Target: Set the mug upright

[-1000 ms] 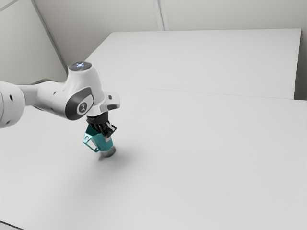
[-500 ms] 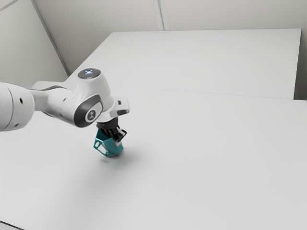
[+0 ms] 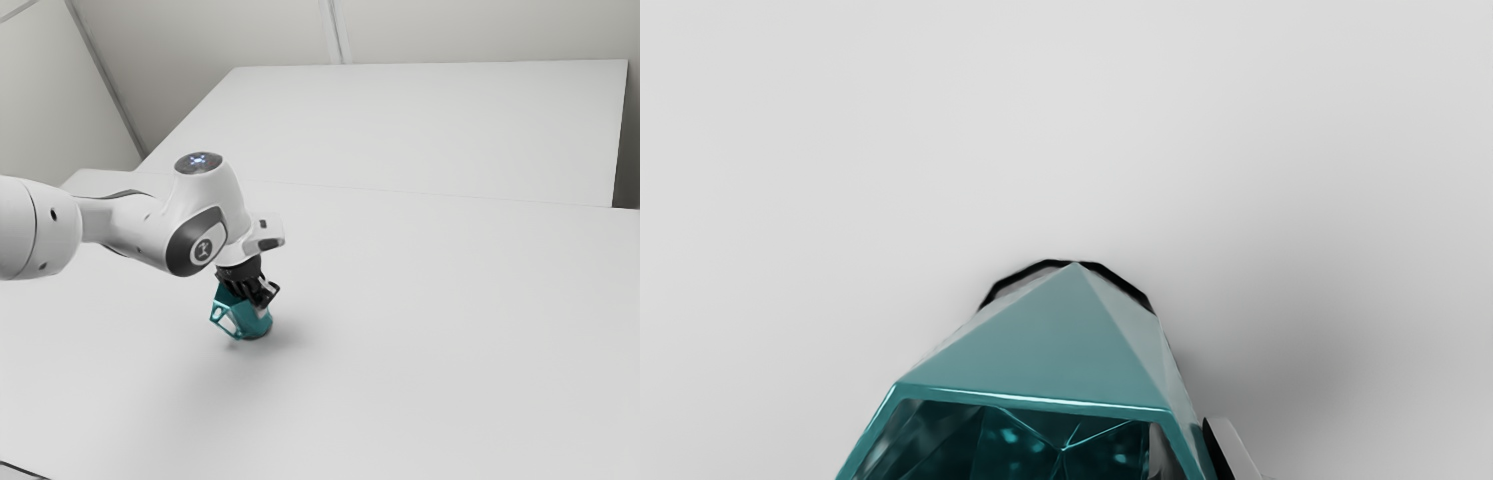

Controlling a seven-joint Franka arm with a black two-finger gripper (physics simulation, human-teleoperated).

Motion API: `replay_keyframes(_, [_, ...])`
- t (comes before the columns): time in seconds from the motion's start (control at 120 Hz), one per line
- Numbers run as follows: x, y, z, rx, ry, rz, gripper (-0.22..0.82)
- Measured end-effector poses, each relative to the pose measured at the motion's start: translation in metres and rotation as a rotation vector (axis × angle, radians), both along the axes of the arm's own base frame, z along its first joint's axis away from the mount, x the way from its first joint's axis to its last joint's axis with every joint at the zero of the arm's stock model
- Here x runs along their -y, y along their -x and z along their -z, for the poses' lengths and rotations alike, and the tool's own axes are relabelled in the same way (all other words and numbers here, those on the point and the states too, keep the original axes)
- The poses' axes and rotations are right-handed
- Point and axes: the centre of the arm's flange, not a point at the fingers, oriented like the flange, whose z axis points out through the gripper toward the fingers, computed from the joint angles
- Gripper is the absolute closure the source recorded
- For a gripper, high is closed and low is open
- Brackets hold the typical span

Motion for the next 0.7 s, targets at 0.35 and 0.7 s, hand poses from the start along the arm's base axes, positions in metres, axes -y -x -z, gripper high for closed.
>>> replay_keyframes(0.35, [-0.012, -0.001, -0.002, 0.001, 0.005, -0.009, 0.49])
replay_keyframes(0.7, [-0.030, -0.007, -0.015, 0.026, 0.004, -0.025, 0.36])
